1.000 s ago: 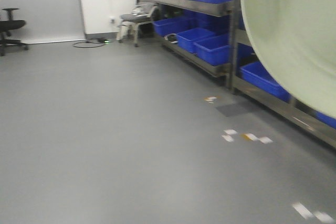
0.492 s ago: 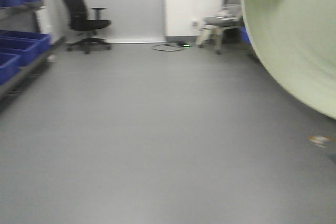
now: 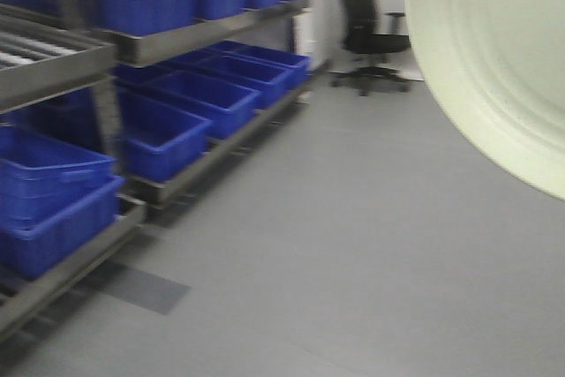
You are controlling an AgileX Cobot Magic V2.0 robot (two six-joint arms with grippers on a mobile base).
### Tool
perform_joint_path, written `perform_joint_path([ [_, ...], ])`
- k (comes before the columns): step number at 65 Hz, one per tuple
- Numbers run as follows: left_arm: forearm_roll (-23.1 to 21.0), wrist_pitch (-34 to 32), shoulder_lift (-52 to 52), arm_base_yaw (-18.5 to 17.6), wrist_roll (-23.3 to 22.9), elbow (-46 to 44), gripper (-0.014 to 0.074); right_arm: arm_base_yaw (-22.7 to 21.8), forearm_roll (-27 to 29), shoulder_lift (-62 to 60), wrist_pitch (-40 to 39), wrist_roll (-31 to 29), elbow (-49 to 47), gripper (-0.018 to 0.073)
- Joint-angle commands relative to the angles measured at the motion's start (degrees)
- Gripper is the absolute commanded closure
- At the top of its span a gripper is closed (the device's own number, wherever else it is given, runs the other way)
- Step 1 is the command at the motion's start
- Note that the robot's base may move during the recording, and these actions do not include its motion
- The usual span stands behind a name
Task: Place green plate on second shelf with right arm
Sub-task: 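Drive the base up to the shelf rack of blue bins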
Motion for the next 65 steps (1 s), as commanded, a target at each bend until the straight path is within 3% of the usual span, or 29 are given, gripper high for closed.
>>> perform_joint_path([
  [1,-0.2,-5.1,-1.1,-0.1,-0.1,2.3,0.0466,-0.5,0.1,-0.7,-6.2,0.0,-1.4,0.0505],
  [65,-0.2,-5.1,-1.1,0.0,-0.1,2.3,0.0466,-0.3,0.1,-0.7,-6.1,0.0,-1.4,0.0505],
])
